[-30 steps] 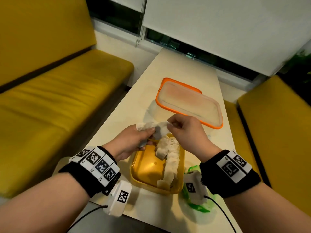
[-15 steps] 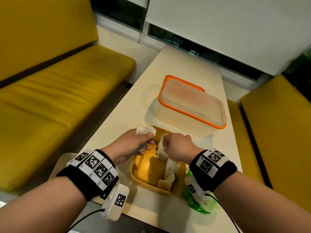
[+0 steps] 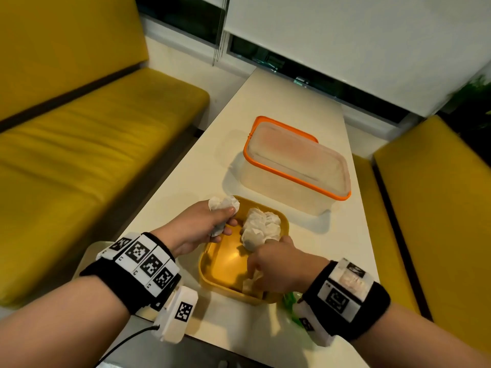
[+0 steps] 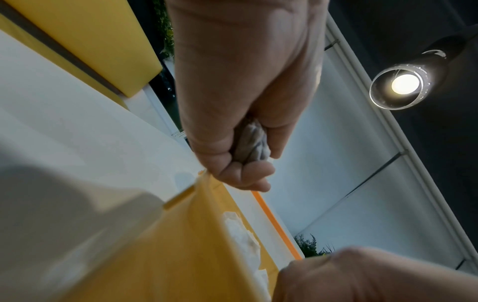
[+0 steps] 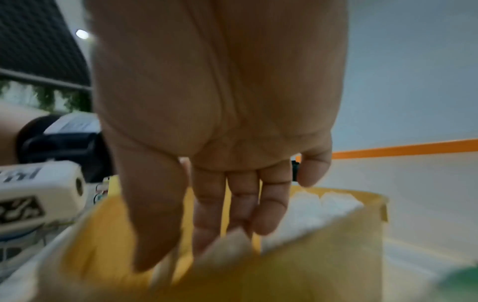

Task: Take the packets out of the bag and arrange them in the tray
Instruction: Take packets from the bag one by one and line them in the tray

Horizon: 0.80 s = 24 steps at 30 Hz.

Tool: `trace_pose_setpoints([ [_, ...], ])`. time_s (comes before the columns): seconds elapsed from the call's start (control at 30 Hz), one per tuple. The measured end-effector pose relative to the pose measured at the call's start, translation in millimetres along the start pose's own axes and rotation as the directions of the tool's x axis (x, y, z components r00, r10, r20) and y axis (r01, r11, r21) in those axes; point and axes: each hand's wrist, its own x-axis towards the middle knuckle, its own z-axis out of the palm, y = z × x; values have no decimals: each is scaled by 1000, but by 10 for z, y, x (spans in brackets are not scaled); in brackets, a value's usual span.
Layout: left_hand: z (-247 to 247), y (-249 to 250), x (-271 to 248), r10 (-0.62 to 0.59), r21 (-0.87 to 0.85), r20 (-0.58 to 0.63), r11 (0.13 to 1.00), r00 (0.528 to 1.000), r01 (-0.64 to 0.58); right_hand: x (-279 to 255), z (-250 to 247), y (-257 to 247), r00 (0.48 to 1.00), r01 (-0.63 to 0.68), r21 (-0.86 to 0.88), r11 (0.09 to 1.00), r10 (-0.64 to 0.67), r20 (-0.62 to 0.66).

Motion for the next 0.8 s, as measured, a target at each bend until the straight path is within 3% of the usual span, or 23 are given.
trace_pose_setpoints([
  [0.1, 5, 12, 3, 0, 13, 1, 1000, 1000, 0, 5, 80, 0, 998, -7, 4, 1000, 7, -64],
  [0.3, 1, 14, -10, -10, 38, -7, 999, 1000, 11, -72, 131, -15, 997, -66, -114, 991, 61, -54],
  [0.47, 41, 42, -49, -10, 56, -7, 998, 1000, 11, -80, 157, -49, 991, -106, -113, 988, 95, -99],
  [0.6, 66, 72, -78, -45, 26, 0, 999, 999, 45, -58, 174, -79, 977, -53, -21, 998, 48, -206],
  [0.67, 91, 93, -108, -73, -17, 41, 997, 996, 74, -67, 124, -45, 969, -79, 45, 996, 87, -232],
  [0.73, 117, 112, -138, -93, -10, 94, 996, 991, 94, -98, 52, 54, 926, -112, 223, 968, 183, -330],
  [0.8, 160, 113, -162, -103, 18, 144, 995, 984, 102, -147, -9, 153, 840, -70, 450, 890, 296, -454],
])
